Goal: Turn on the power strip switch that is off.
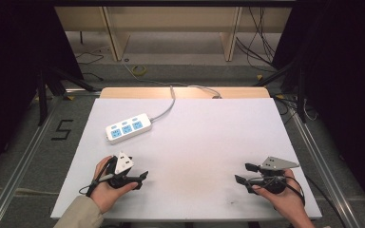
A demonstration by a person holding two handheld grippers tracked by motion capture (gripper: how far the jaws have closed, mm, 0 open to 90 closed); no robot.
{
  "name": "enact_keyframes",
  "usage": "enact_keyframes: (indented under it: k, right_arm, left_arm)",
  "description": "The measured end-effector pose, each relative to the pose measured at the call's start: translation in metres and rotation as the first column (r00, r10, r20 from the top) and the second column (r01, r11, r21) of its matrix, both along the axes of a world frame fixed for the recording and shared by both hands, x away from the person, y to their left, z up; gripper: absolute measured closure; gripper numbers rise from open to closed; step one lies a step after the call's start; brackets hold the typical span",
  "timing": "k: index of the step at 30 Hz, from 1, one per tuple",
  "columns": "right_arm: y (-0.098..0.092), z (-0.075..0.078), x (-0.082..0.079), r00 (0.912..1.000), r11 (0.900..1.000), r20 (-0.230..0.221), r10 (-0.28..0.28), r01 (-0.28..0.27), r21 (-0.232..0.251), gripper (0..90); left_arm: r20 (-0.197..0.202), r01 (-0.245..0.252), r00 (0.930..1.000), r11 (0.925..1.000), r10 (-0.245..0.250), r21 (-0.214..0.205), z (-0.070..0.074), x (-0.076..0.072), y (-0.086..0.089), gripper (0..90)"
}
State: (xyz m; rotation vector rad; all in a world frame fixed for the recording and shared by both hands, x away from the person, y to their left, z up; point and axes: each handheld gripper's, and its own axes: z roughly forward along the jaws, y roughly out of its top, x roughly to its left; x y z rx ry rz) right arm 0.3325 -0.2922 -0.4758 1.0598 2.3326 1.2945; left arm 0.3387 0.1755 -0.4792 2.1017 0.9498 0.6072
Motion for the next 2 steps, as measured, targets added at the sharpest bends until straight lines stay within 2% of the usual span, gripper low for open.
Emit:
enact_keyframes:
  k: [2]
  right_arm:
    - [-0.0002, 0.0003, 0.0000, 1.0000, 1.0000, 0.001, 0.000, 0.000, 0.001, 34.4]
  left_arm:
    - [0.004, 0.015, 0.9999, 0.9999, -0.015, 0.003, 0.0015, -0.0011, -0.0041, 21.2]
